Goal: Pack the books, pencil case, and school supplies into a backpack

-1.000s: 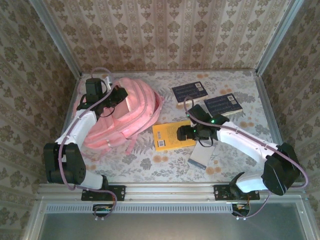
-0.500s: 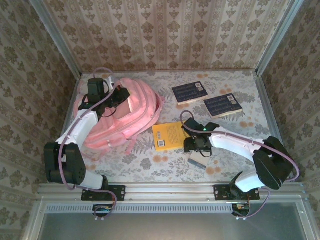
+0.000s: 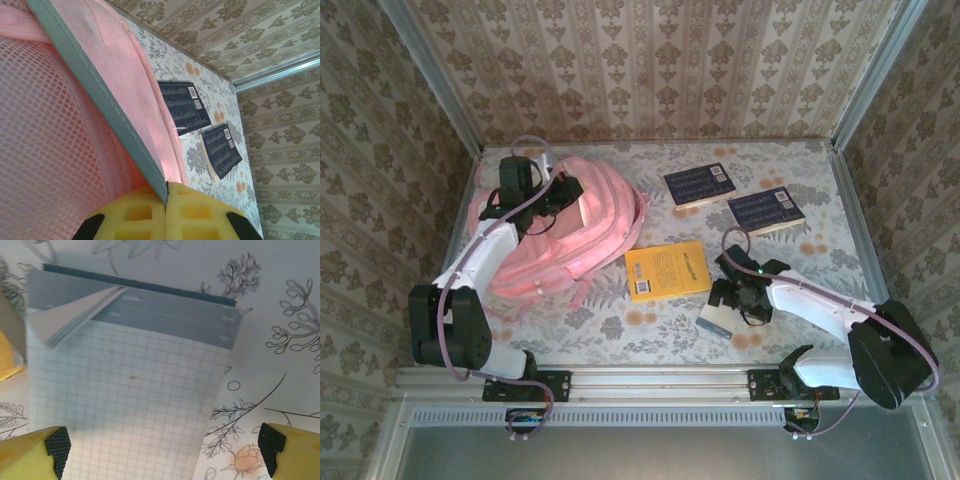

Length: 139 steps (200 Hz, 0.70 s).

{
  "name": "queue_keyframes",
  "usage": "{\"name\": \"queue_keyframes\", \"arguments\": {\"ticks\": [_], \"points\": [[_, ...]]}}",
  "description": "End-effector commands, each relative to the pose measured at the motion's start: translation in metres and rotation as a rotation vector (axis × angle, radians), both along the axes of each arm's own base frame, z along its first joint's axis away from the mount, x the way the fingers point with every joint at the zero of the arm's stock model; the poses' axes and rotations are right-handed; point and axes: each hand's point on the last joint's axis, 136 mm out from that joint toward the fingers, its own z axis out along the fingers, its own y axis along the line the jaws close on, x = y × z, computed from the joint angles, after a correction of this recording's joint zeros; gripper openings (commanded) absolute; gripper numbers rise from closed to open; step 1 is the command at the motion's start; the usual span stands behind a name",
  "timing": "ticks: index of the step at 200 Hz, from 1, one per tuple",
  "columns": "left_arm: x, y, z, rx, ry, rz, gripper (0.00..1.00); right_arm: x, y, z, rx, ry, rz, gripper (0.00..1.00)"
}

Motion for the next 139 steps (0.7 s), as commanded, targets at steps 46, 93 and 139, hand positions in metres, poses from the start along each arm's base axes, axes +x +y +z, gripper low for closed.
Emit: {"name": "queue_keyframes", "arguments": {"ticks": [46, 93, 139], "points": [[-0.007, -0.019, 0.018, 0.018, -0.068, -0.082, 0.00, 0.009, 0.043, -0.005, 0.317, -0.017, -0.061, 0.90], [-0.012, -0.033, 0.016, 0.037, -0.067, -0.132, 0.00, 0.027, 0.066, 0.018, 0.440, -0.080, -0.053, 0.75], [-0.015, -0.039, 0.015, 0.053, -0.069, -0.155, 0.00, 0.036, 0.073, 0.034, 0.481, -0.116, -0.047, 0.69]]}}
